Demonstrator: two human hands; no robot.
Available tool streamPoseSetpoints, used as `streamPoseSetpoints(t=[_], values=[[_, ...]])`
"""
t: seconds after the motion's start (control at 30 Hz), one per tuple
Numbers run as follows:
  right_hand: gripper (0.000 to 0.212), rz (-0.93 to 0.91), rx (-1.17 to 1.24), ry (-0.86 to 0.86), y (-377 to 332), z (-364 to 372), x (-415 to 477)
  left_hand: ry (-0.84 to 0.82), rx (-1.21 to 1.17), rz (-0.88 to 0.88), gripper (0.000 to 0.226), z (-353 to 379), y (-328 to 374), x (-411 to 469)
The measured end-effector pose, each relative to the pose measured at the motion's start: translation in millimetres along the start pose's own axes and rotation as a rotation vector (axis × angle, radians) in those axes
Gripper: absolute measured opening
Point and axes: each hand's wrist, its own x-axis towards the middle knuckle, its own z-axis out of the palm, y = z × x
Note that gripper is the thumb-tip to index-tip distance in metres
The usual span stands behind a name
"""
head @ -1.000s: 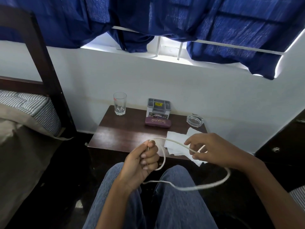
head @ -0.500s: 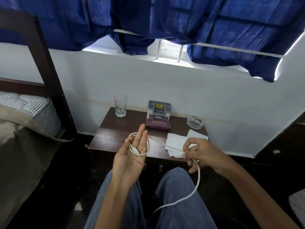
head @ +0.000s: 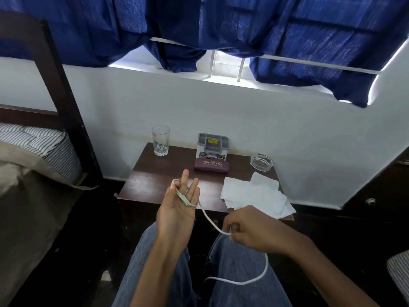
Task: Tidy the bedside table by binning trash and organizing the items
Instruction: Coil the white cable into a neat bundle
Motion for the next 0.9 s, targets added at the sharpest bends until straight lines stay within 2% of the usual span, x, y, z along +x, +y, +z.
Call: streamPoseSetpoints(t=[0.1, 0.23, 0.37, 0.5, 0.63, 0.73, 0.9], values=[[0.017, -0.066, -0.009, 0.0, -7, 0, -3, -0.041, 0.233, 0.078, 0.027, 2, -13, -1], [0.02, -0.097, -0.051, 0.068, -8, -9, -6, -0.138, 0.735, 0.179, 0.022, -6, -28, -5], [0.017, -0.129, 0.014, 0.079, -8, -11, -6, -0.294, 1.058, 0.168, 0.029, -7, -31, -10], [0.014, -0.114, 0.115, 0.081, -5, -18, -7, -0.374, 1.214, 0.138, 0.024, -5, -31, -12], [0.006, -0.064, 0.25, 0.087, 0, -32, -11, -0.462, 1.221, -0.032, 0.032, 0, -30, -17], [0.004, -0.009, 0.336, 0.031, 8, -40, -14, -0.54, 1.211, -0.151, 0.039, 8, -25, -20], [0.01, 0.06, 0.372, -0.138, 19, -53, -19, -0.762, 1.308, -0.332, 0.022, 12, -10, -25]])
